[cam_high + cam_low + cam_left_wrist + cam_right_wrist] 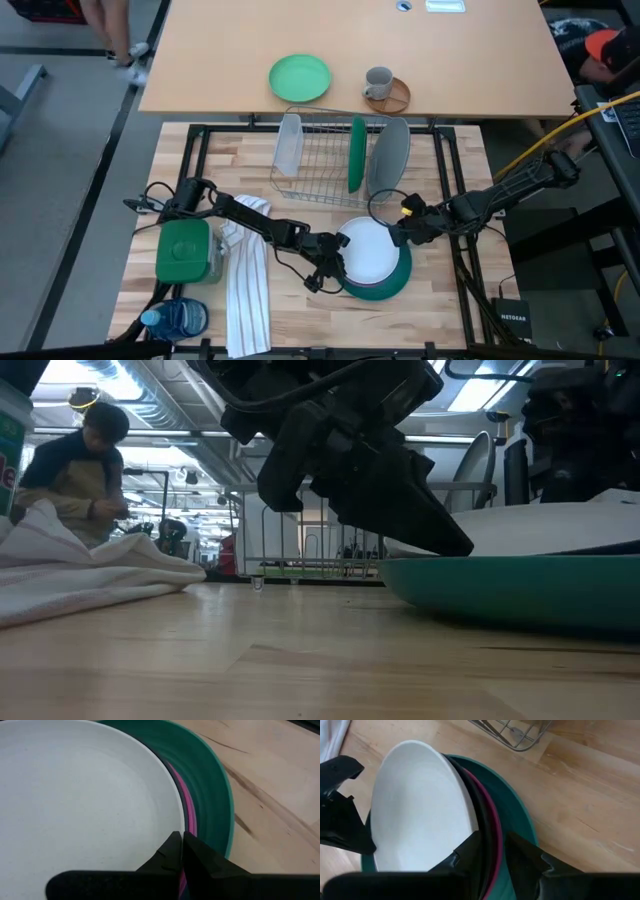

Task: Sort dishes
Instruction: Put the white plate in the dish rack

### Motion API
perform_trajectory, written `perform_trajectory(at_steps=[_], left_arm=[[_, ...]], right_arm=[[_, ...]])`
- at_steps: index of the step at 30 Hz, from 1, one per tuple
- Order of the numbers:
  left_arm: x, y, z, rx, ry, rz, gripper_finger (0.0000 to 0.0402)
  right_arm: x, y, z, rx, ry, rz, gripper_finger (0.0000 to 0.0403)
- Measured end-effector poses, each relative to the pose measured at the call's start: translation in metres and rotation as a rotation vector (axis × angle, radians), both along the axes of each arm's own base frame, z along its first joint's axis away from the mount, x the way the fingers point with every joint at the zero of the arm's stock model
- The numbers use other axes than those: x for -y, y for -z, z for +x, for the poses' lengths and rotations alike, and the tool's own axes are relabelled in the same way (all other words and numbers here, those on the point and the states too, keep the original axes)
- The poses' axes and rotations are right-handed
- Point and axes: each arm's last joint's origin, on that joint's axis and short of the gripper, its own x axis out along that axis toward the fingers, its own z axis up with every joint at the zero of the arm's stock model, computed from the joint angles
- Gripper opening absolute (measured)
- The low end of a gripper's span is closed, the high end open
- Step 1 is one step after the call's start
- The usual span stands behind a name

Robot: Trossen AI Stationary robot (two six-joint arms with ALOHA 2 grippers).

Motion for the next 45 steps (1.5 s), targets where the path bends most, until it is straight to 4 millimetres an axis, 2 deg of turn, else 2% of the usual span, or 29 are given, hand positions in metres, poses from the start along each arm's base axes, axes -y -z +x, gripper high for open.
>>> perform_trajectory(at_steps=[8, 14, 18, 23, 41, 45], left_arm=[[0.000, 0.000, 0.000, -0.002, 0.000, 0.000, 0.0008], [0.000, 0.000, 0.000, -0.001, 0.001, 0.000, 0.0008], [0.000, 0.000, 0.000, -0.002, 0.001, 0.000, 0.0008], [0.000, 0.000, 0.000, -0.004, -0.004, -0.006, 0.0008], [0.000, 0.000, 0.000, -0.005, -0.003, -0.007, 0.0008], [0.000, 0.000, 0.000, -0.004, -0.003, -0.007, 0.0008]], right_arm=[[0.000, 0.001, -0.001, -0.017, -0.020, -0.008, 0.0089], [0.004, -0.002, -0.010, -0.049, -0.009, 0.004, 0.0089], [0.006, -0.010, -0.016, 0.007, -0.005, 0.022, 0.0089], [0.004, -0.017, -0.011, 0.101, -0.028, 0.049, 0.0089], [-0.006, 0.011, 0.010, -0.063, -0.064, 0.010, 0.0089], [-0.006, 0.011, 0.010, -0.062, -0.065, 0.015, 0.0071]])
